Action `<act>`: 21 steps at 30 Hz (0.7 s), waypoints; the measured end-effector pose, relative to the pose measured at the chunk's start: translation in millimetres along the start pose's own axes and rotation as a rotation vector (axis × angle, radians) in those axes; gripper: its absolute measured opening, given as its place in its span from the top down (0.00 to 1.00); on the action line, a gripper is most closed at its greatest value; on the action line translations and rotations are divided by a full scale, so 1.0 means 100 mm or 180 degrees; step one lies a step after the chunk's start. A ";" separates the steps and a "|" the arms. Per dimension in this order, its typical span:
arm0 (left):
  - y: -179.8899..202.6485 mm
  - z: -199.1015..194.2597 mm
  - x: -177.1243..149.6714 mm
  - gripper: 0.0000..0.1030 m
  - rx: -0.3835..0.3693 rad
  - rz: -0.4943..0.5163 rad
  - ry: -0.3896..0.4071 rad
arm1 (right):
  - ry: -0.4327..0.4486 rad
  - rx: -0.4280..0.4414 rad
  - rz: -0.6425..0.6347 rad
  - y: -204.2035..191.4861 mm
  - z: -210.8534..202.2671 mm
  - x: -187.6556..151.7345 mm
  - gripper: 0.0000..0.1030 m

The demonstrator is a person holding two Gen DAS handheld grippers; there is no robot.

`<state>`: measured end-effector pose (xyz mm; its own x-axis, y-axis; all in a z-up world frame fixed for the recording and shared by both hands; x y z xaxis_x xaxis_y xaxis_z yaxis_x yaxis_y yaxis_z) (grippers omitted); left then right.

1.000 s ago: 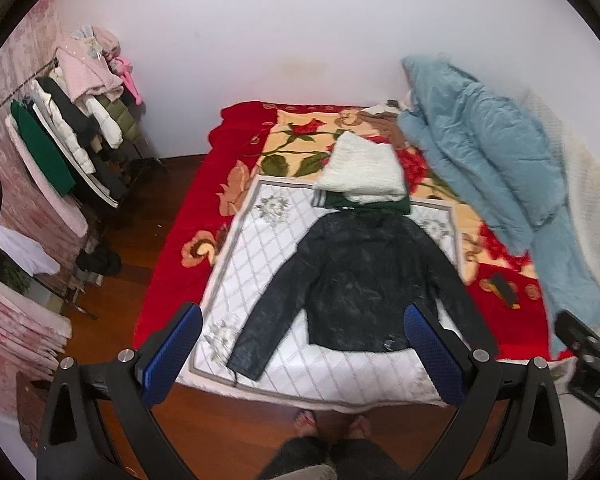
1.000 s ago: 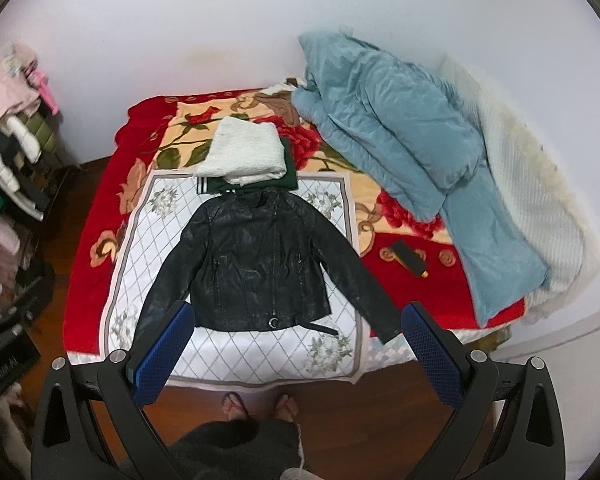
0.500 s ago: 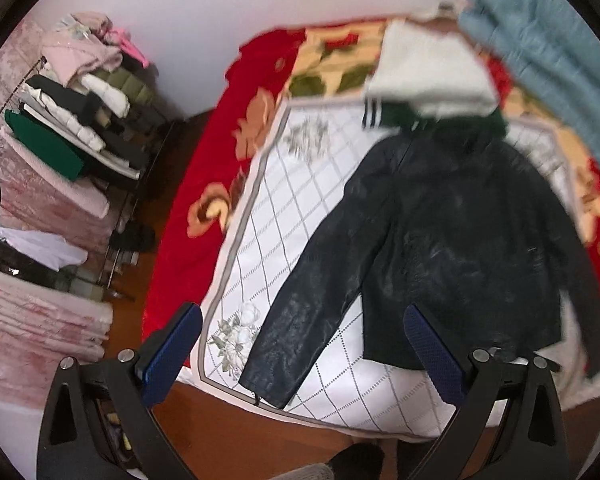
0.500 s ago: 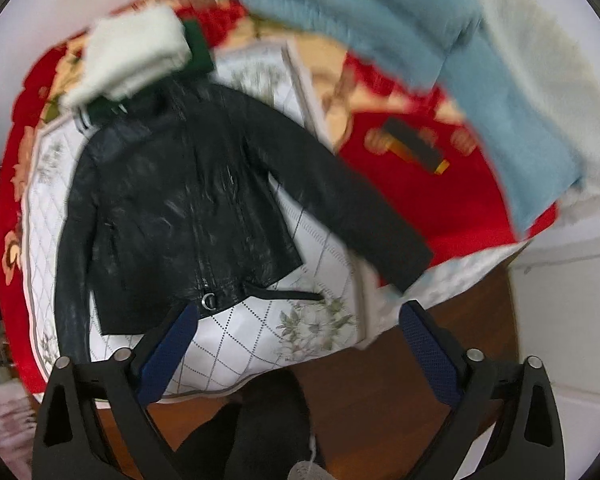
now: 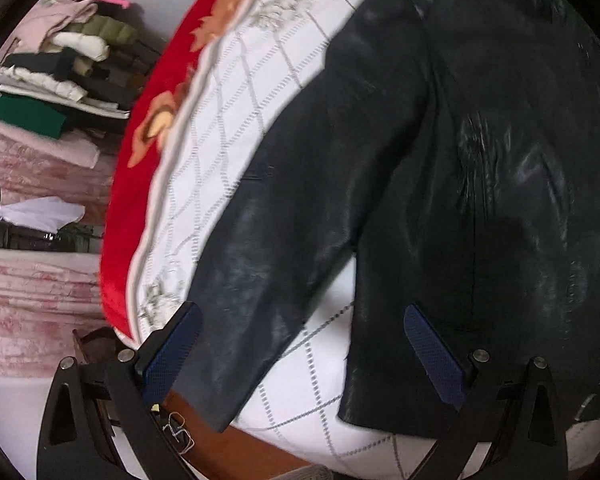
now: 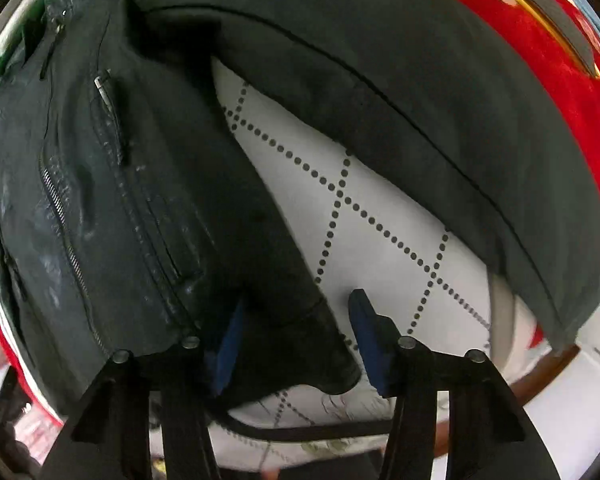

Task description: Fold large clothes

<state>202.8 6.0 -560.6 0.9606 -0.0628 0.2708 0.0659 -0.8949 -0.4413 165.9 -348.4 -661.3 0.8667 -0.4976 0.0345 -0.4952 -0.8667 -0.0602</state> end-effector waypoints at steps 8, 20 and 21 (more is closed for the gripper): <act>0.26 -0.08 -0.03 0.00 -0.0043 0.0461 0.0090 | -0.0192 0.0407 0.0217 -0.13 -0.01 -0.51 0.88; 1.53 -0.54 0.50 0.00 -0.0598 0.0558 0.0442 | 0.0675 0.0983 0.2904 1.68 -0.22 -0.41 0.30; 1.66 -0.54 0.53 0.00 -0.0624 0.0559 0.0446 | 0.0756 0.1080 0.3122 1.78 -0.16 -0.39 0.30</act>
Point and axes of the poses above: each gripper's, at about its wrist camera, not at the fingertips, and z roughly the way its jaws point, y to its right, x to its top, the point moved 5 cm from there along z, roughly the way its jaws point, and after that the axes turned 11 degrees about y, right-handed, at the moved point
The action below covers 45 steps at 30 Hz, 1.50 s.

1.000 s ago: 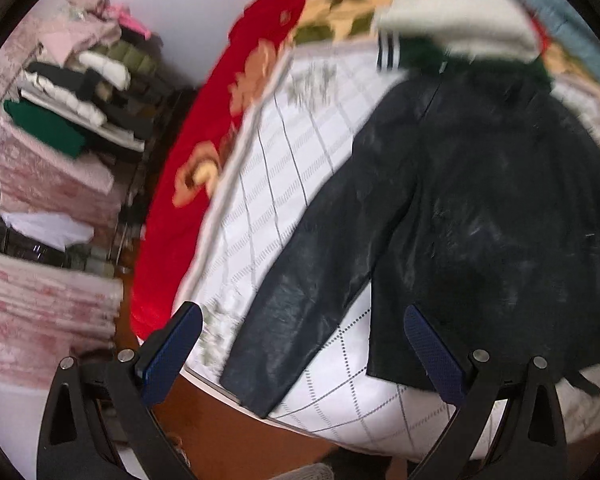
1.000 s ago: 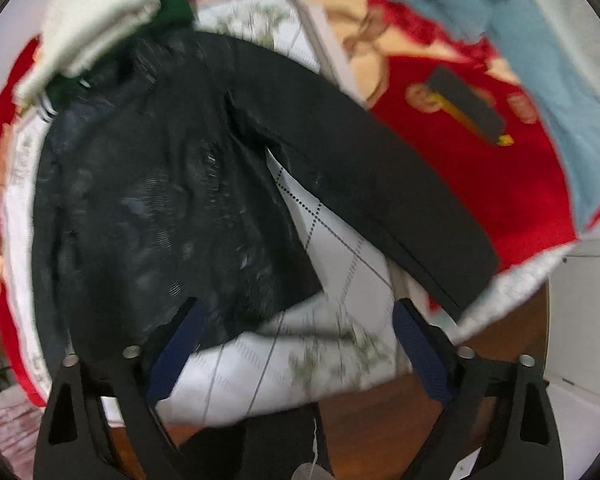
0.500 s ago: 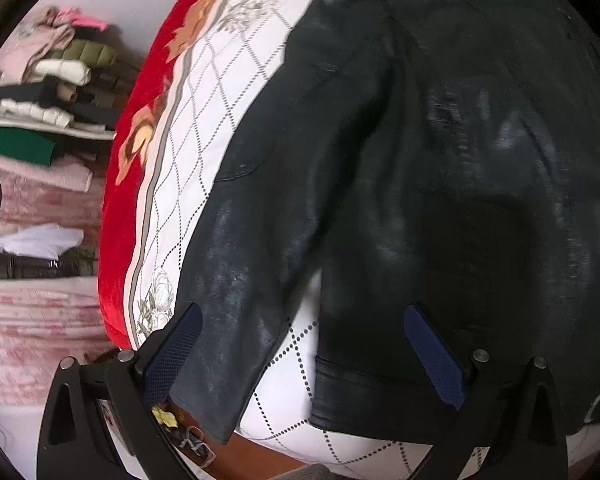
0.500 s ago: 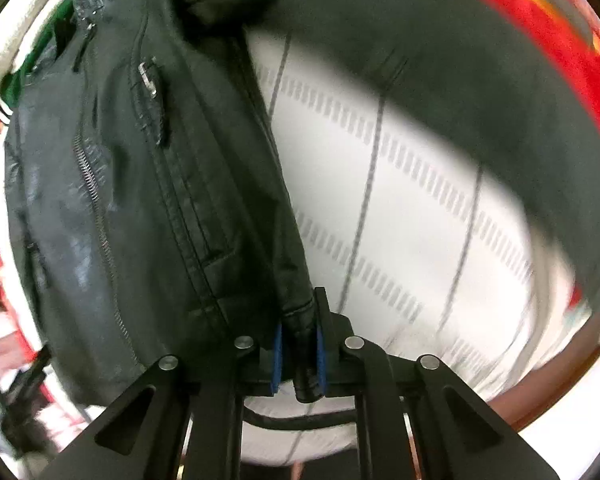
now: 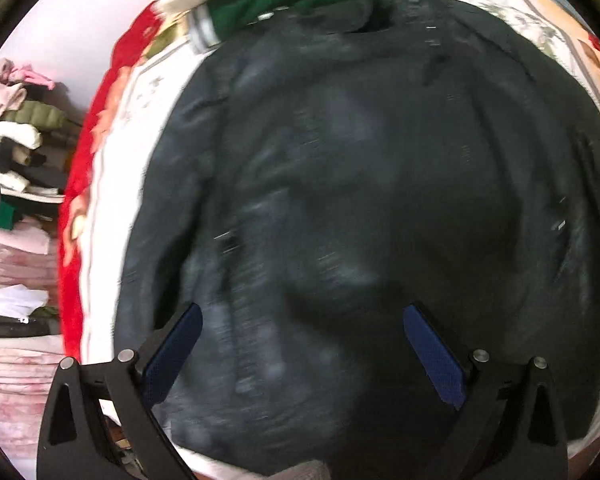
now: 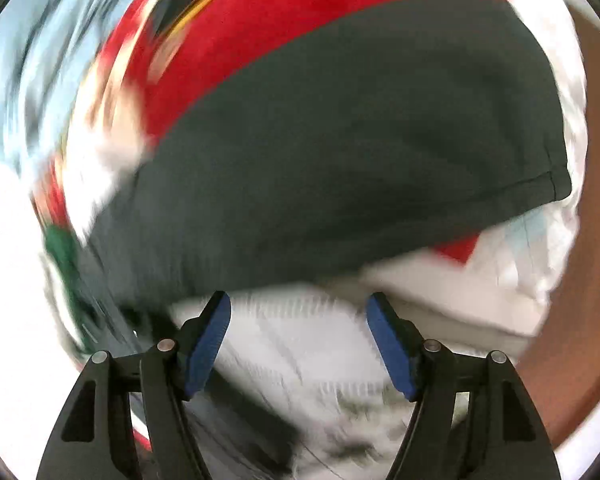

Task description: Fold large clothes

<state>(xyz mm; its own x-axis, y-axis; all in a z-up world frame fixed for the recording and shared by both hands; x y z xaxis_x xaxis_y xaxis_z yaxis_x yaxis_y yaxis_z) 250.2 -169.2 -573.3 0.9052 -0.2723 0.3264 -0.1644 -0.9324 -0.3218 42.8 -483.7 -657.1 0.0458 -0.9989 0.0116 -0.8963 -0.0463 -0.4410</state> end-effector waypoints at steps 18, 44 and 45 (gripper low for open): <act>0.93 0.05 0.31 0.00 -0.0162 0.0308 0.0116 | 0.1067 0.0539 0.0375 -0.23 -0.57 0.28 0.89; -2.34 0.71 -0.64 0.00 0.0627 -0.1290 -0.0551 | -0.0404 0.0077 -0.5660 -3.09 1.22 -4.53 0.71; -2.42 0.71 -0.69 0.00 0.0604 -0.1327 -0.0574 | -0.0522 0.0120 -0.5580 -3.05 1.19 -4.59 0.59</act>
Point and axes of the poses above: each gripper's, at about its wrist camera, not at the fingertips, and z roughly the way its jaws point, y to its right, x to its top, the point moved 5 cm from there along z, roughly the way its jaws point, and after that the axes turned 11 degrees about y, right-handed, at the moved point
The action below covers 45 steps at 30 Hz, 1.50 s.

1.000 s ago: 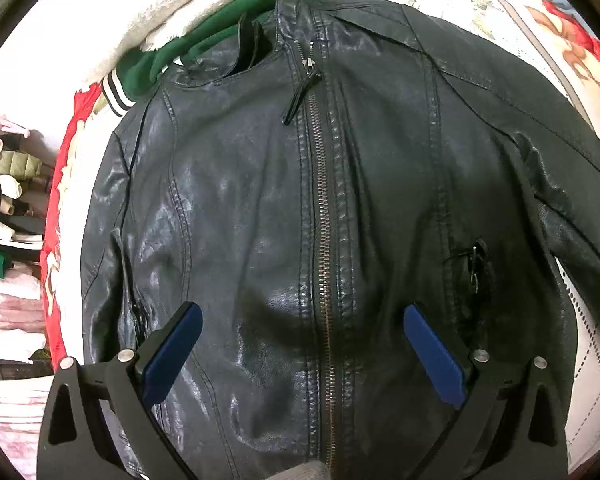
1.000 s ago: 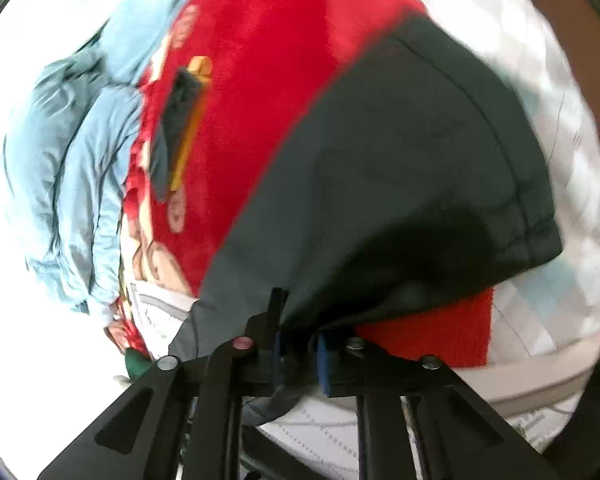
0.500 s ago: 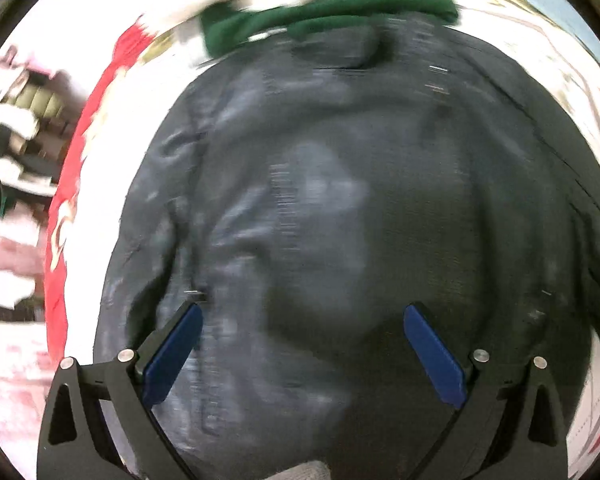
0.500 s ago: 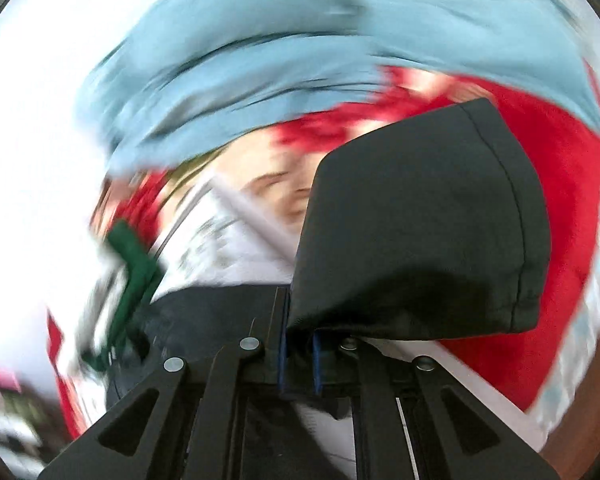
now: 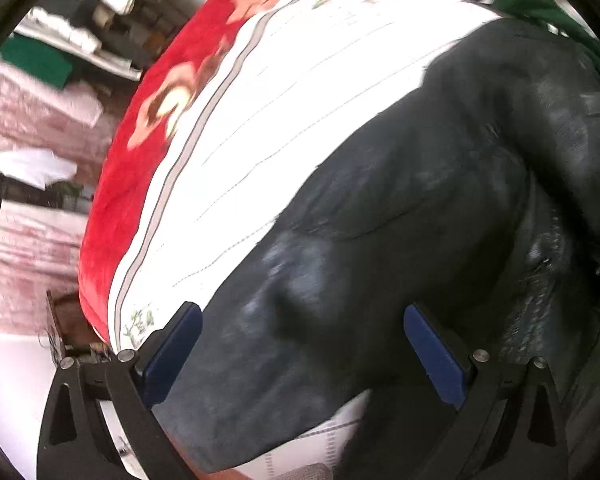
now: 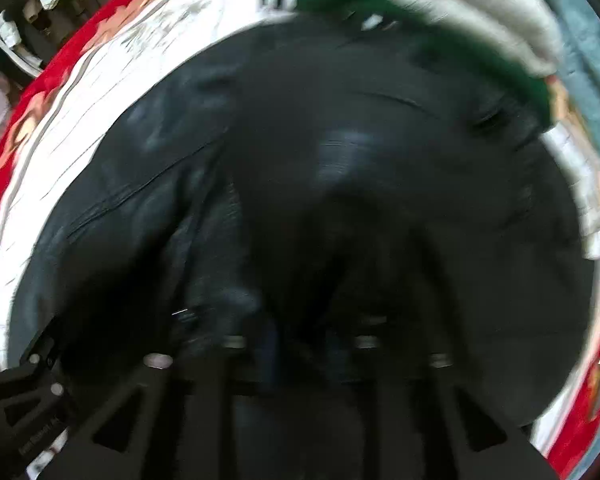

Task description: Fold large clothes

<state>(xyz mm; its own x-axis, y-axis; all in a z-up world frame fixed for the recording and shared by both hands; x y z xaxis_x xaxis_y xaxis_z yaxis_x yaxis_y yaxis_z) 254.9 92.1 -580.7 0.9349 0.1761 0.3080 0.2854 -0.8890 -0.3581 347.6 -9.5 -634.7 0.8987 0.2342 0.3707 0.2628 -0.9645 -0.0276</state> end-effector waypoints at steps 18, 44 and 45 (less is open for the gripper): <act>0.88 0.13 0.67 0.00 -0.0238 0.0226 0.0424 | 0.0034 -0.0553 0.1882 2.20 -0.53 -0.53 0.61; -1.16 0.46 -2.12 0.10 -0.1171 -0.4244 -0.1140 | -0.0777 0.0227 0.0695 0.62 -0.53 -1.06 0.41; -1.19 0.54 -2.13 0.12 -0.1196 -0.4376 -0.1135 | -0.0787 0.0235 0.0681 0.57 -0.50 -1.08 0.41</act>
Point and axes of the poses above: each gripper's, at about its wrist camera, not at the fingertips, and z roughly the way its jaws point, y to its right, x to its top, the point moved 5 cm from there along z, roughly the way its jaws point, and after that the axes turned 11 degrees about y, right-handed, at the moved point
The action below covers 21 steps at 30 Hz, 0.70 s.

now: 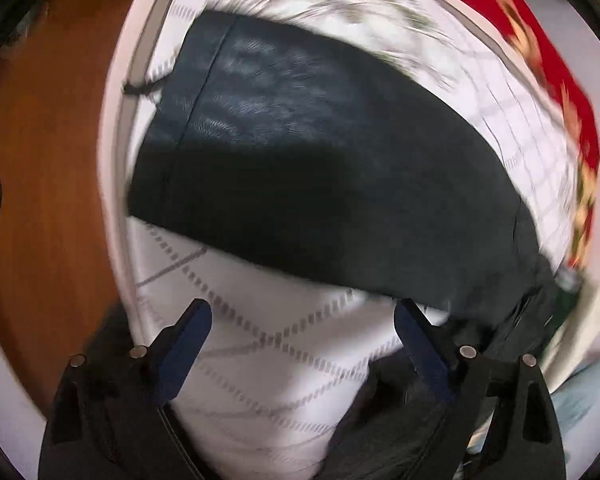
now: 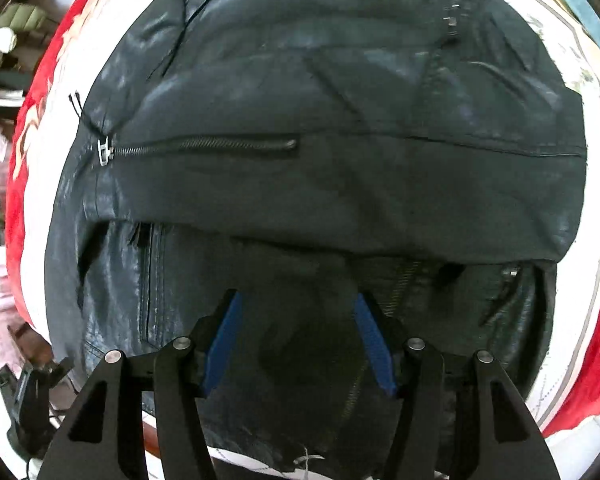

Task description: Fold large clothes

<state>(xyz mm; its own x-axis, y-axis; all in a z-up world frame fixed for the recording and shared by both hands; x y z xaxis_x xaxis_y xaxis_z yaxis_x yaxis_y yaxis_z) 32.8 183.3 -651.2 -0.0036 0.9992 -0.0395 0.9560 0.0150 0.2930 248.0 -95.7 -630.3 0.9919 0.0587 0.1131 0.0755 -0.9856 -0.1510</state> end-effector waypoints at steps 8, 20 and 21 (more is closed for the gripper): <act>0.19 -0.08 0.72 0.34 0.0184 -0.0247 0.0754 | -0.0001 -0.0043 0.0034 -0.17 0.19 -0.04 0.41; 1.80 -1.02 1.07 0.94 0.0590 0.1793 0.2203 | 0.0643 -0.0839 -0.0356 -0.33 -0.16 0.11 0.17; 2.02 -1.13 0.97 0.94 0.0579 0.2079 0.2338 | 0.0766 -0.0893 -0.0377 -0.33 -0.21 0.13 0.09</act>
<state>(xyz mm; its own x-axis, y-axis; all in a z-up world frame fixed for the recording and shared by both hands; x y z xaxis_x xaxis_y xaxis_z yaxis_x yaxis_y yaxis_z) 192.9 287.1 -488.2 0.4169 0.5852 0.6955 0.8653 -0.4898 -0.1065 256.7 -66.2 -602.8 0.9230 0.1686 0.3458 0.1240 -0.9813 0.1476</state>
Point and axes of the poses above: each gripper's, at about its wrist camera, not at the fingertips, and z roughly the way its jaws point, y to its right, x to its top, the point moved 5 cm from there along z, roughly the way its jaws point, and after that the axes turned 11 degrees about y, right-handed, at the moved point
